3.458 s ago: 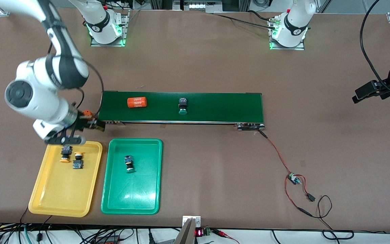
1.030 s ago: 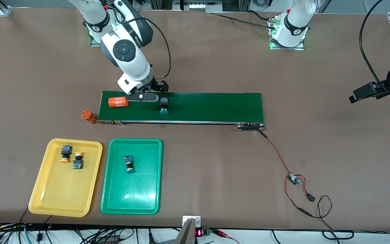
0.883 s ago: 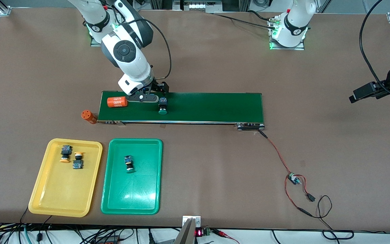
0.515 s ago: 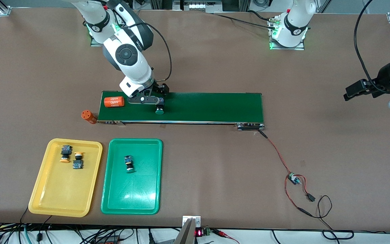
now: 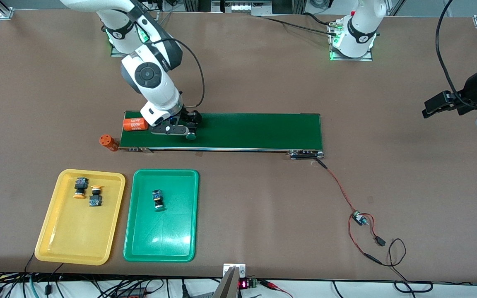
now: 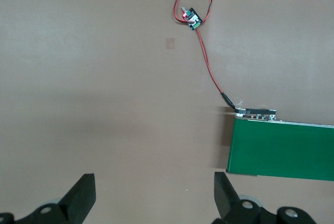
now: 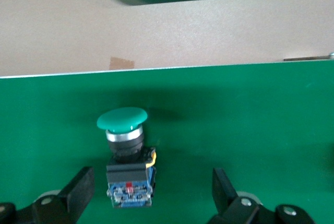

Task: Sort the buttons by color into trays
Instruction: 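Grasp the green button on the belt with the right gripper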

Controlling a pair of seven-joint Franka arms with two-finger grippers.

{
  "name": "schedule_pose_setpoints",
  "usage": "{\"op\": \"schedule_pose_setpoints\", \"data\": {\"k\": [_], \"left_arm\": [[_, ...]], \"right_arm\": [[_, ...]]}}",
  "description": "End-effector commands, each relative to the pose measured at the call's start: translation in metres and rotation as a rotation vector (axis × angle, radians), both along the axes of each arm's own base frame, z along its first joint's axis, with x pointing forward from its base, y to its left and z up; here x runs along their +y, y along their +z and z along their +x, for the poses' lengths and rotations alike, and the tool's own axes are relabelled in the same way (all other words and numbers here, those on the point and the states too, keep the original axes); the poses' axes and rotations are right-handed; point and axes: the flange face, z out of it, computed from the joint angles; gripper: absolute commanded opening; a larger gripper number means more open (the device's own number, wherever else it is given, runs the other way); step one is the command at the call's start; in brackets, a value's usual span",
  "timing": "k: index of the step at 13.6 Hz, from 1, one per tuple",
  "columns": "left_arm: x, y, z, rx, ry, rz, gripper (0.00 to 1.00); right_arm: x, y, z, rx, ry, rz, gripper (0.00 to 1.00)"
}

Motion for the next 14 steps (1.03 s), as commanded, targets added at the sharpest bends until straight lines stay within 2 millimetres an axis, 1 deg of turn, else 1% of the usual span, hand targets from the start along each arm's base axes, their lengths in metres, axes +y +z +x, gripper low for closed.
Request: {"op": "schedule_pose_setpoints", "data": {"k": [1, 4, 5, 7, 9, 11, 12, 13, 14], "left_arm": [[-0.001, 0.008, -0.002, 0.000, -0.031, 0.024, 1.00], [-0.009, 0.008, -0.003, 0.001, -0.042, 0.026, 1.00], [-0.008, 0.008, -0.003, -0.001, -0.044, 0.037, 1.00], [-0.010, 0.008, -0.003, 0.001, -0.045, 0.037, 1.00], [-0.013, 0.009, -0.003, -0.001, -0.050, 0.037, 1.00], [-0.015, 0.009, -0.004, -0.002, -0.054, 0.037, 1.00], [-0.018, 0.012, -0.005, -0.007, -0.059, 0.038, 1.00], [-0.029, 0.013, -0.006, -0.010, -0.075, 0.039, 1.00], [-0.030, 0.014, -0.007, -0.012, -0.076, 0.044, 1.00]], "right_arm": [[0.003, -0.002, 0.003, -0.010, -0.003, 0.003, 1.00], [0.006, -0.004, 0.001, -0.006, -0.015, 0.003, 1.00], [0.006, -0.007, 0.000, -0.001, -0.012, 0.002, 0.99], [0.005, -0.012, 0.000, -0.002, 0.005, -0.009, 0.92], [0.005, -0.018, -0.001, 0.009, 0.012, -0.010, 0.88], [0.005, -0.021, -0.002, 0.017, 0.017, -0.015, 0.78], [0.004, -0.021, -0.002, 0.017, 0.018, -0.014, 0.70], [0.004, -0.022, -0.002, 0.019, 0.018, -0.014, 0.61], [0.001, -0.026, -0.001, 0.026, 0.014, -0.016, 0.49]]}}
